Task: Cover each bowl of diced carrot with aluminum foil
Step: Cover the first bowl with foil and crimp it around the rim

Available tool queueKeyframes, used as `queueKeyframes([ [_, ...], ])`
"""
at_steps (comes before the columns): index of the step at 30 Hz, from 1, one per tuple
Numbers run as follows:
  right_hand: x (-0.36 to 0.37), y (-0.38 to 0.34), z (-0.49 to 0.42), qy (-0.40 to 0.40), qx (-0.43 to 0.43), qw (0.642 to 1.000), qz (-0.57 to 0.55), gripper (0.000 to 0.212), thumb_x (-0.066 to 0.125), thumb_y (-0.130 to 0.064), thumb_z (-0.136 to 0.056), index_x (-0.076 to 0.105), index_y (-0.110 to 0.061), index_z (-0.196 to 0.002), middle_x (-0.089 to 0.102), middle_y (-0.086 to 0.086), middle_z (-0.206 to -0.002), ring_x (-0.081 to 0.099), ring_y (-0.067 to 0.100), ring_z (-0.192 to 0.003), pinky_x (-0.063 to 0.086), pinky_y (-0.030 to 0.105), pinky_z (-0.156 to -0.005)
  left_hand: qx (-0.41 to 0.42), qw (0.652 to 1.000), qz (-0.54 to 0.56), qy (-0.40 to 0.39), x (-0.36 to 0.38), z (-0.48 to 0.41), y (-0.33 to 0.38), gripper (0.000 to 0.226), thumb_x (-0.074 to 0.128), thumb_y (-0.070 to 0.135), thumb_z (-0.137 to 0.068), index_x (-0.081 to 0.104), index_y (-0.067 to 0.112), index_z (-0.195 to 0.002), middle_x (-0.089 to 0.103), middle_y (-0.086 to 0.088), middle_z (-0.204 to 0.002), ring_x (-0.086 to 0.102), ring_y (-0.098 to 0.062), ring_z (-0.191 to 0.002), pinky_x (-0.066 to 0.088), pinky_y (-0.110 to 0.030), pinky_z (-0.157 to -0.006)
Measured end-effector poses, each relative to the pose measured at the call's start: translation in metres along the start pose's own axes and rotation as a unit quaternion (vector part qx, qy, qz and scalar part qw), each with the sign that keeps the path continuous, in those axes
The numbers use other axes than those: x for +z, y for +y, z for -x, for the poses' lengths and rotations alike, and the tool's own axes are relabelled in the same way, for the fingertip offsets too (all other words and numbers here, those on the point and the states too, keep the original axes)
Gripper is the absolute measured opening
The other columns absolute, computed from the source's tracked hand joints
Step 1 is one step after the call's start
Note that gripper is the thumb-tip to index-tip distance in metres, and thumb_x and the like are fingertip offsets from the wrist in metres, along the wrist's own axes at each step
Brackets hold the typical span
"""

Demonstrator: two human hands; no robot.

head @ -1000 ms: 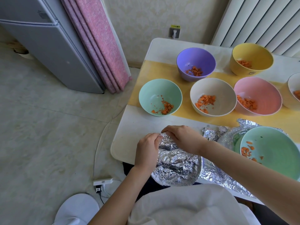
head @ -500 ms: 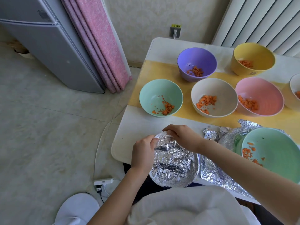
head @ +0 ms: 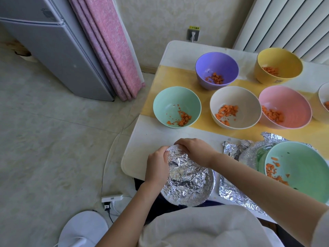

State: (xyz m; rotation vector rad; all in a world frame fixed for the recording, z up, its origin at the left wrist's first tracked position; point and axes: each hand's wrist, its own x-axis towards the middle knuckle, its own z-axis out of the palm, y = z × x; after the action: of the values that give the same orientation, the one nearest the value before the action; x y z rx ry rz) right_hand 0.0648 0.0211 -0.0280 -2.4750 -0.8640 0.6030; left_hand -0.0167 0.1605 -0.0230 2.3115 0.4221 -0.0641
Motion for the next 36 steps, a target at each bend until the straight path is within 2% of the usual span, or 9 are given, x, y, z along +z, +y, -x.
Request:
queueKeyframes([
  [5,0.004,-0.004,-0.005,0.022,0.026,0.999,0.020,0.025,0.044,-0.016,-0.097,0.061,-0.015,-0.115,0.069,0.008,-0.100,0.060,0.030,-0.095,0.036,0.031,-0.072,0.012,1.000,0.008,-0.014,-0.002,0.002,0.000,0.028,0.050,0.012,-0.095,0.060,0.007,-0.121,0.069,-0.011,-0.105,0.062,-0.025,-0.094,0.033,-0.011,-0.073],
  [9,-0.002,-0.003,-0.008,-0.015,0.015,1.000,0.006,0.026,0.043,-0.018,-0.099,0.062,-0.012,-0.116,0.069,0.009,-0.100,0.060,0.027,-0.096,0.039,0.031,-0.077,0.004,1.000,0.015,-0.009,-0.001,0.001,-0.001,0.028,0.053,0.009,-0.093,0.062,0.007,-0.120,0.069,-0.011,-0.106,0.062,-0.023,-0.094,0.032,-0.009,-0.074],
  [18,-0.004,-0.002,-0.011,-0.032,-0.001,0.999,-0.020,0.023,0.044,-0.014,-0.098,0.064,-0.008,-0.108,0.068,0.014,-0.095,0.055,0.027,-0.084,0.029,0.025,-0.069,0.007,1.000,0.010,0.004,0.002,0.000,-0.004,0.028,0.054,0.009,-0.093,0.063,0.008,-0.119,0.070,-0.011,-0.102,0.063,-0.024,-0.092,0.041,-0.020,-0.076],
  [23,-0.002,0.005,-0.002,-0.029,0.023,0.998,-0.050,0.028,0.041,-0.008,-0.097,0.060,-0.012,-0.119,0.067,0.008,-0.109,0.059,0.026,-0.101,0.043,0.033,-0.085,0.012,1.000,0.007,0.000,0.003,-0.001,-0.005,0.027,0.053,0.009,-0.093,0.063,0.008,-0.118,0.070,-0.010,-0.100,0.064,-0.022,-0.089,0.039,-0.016,-0.072],
  [27,0.002,0.010,0.004,0.006,0.039,0.998,-0.050,0.026,0.044,-0.006,-0.096,0.063,-0.011,-0.113,0.070,0.010,-0.101,0.062,0.029,-0.095,0.045,0.038,-0.082,0.014,1.000,0.009,-0.006,0.004,0.000,-0.004,0.027,0.052,0.010,-0.094,0.063,0.008,-0.119,0.070,-0.009,-0.101,0.064,-0.020,-0.090,0.042,-0.017,-0.073],
  [36,0.000,0.008,0.012,0.013,0.067,0.995,-0.074,0.027,0.041,-0.011,-0.099,0.060,-0.010,-0.118,0.068,0.009,-0.109,0.061,0.027,-0.101,0.041,0.030,-0.085,-0.004,1.000,0.008,-0.009,0.004,0.000,-0.007,0.028,0.053,0.012,-0.094,0.062,0.007,-0.120,0.071,-0.011,-0.099,0.065,-0.019,-0.089,0.039,-0.012,-0.069],
])
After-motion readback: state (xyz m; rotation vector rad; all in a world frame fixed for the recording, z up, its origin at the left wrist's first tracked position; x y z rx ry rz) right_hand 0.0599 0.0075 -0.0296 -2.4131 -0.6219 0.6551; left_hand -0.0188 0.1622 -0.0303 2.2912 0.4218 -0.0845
